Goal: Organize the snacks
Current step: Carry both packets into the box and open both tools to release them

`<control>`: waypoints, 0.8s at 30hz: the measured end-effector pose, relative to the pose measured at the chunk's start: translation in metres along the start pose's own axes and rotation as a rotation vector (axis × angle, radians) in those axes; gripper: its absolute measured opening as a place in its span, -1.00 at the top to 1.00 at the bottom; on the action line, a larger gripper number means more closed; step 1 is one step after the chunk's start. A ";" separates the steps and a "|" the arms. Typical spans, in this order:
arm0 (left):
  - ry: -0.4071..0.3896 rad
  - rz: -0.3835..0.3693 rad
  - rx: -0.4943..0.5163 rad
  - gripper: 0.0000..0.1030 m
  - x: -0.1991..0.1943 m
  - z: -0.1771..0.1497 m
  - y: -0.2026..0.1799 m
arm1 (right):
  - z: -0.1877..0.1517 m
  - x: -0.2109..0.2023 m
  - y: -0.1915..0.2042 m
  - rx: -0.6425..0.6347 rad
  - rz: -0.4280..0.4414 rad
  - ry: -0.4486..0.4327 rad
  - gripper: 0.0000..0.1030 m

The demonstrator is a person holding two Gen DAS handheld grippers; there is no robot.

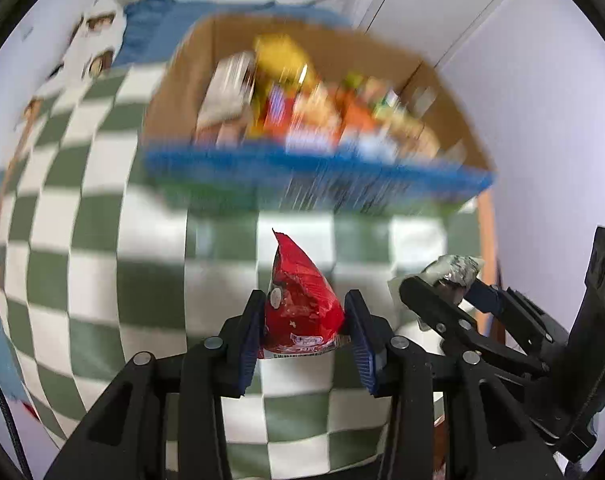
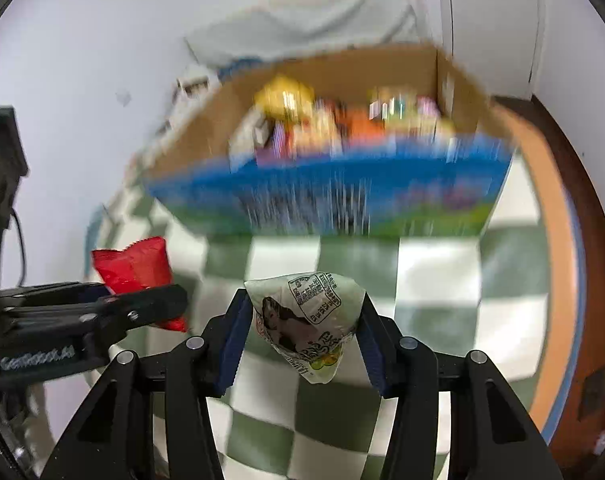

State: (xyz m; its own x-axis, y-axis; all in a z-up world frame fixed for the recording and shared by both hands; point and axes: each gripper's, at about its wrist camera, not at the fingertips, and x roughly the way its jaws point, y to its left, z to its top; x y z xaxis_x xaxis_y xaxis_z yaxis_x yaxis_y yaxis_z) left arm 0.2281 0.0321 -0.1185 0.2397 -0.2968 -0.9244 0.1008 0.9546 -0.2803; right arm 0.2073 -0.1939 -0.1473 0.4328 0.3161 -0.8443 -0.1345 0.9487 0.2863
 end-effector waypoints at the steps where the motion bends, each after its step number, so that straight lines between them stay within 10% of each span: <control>1: -0.016 -0.001 0.007 0.27 -0.004 0.012 -0.001 | 0.012 -0.008 0.000 0.003 0.009 -0.021 -0.04; 10: -0.006 0.109 0.022 0.26 0.012 0.116 0.025 | 0.136 0.002 -0.031 0.018 -0.020 -0.054 -0.04; 24: 0.192 0.108 -0.084 0.26 0.109 0.159 0.069 | 0.188 0.134 -0.055 0.083 -0.028 0.173 -0.13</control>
State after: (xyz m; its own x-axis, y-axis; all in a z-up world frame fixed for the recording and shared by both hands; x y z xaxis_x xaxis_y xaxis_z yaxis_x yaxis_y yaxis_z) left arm 0.4149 0.0617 -0.1972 0.0558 -0.1901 -0.9802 0.0018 0.9817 -0.1903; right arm 0.4400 -0.2055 -0.1913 0.2749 0.2931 -0.9157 -0.0471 0.9554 0.2916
